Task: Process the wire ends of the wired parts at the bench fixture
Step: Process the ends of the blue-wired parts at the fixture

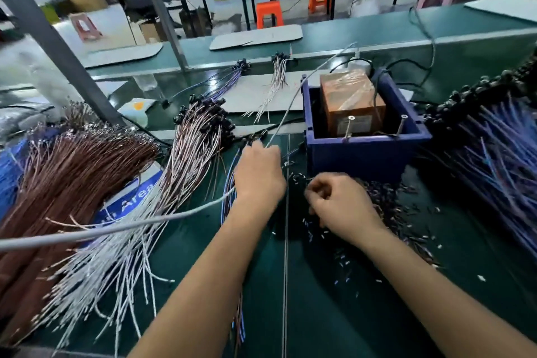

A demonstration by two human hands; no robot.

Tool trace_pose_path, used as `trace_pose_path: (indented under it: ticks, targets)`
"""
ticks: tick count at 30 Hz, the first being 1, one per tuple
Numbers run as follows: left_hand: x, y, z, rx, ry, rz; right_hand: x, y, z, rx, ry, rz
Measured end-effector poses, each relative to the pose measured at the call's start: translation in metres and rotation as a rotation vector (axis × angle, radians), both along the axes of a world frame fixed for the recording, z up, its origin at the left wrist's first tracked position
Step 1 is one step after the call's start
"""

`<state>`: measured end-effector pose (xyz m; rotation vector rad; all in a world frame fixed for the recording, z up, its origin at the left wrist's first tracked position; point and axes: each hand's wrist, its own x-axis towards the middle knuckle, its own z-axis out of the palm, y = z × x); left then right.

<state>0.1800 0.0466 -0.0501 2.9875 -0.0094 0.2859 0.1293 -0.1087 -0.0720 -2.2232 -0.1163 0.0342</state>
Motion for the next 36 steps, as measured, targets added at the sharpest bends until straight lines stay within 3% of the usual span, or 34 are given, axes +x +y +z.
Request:
trace_pose_path:
  ticks: [4, 14, 19, 23, 26, 29, 31, 33, 36]
  targets:
    - [0.002, -0.008, 0.001, 0.112, 0.091, 0.055, 0.002, -0.002, -0.005, 0.009, 0.006, 0.011]
    - [0.013, -0.013, 0.005, 0.171, 0.169, 0.091, 0.005, -0.006, -0.005, 0.070, 0.045, 0.044]
    - [0.025, -0.005, 0.018, 0.071, 0.209, 0.171, 0.008, -0.008, 0.000, 0.110, 0.134, 0.108]
    - [0.028, 0.003, 0.040, -0.401, -0.089, 0.285, 0.008, -0.009, 0.009, 0.058, 0.149, 0.182]
    - [0.021, -0.004, 0.061, -0.948, -0.312, 0.301, 0.006, 0.002, 0.019, -0.026, -0.053, 0.188]
    - [0.015, -0.018, 0.083, -1.606, -0.316, 0.197, -0.001, 0.021, 0.028, 0.198, -0.129, 0.238]
    - [0.009, -0.025, 0.098, -1.933, -0.311, 0.103, -0.005, 0.026, 0.033, 0.286, -0.132, 0.304]
    - [0.005, -0.028, 0.114, -2.119, -0.332, 0.031, -0.005, 0.020, 0.038, 0.407, -0.128, 0.322]
    - [-0.003, -0.026, 0.133, -2.195, -0.371, -0.050, -0.004, -0.008, 0.043, 0.676, -0.038, 0.313]
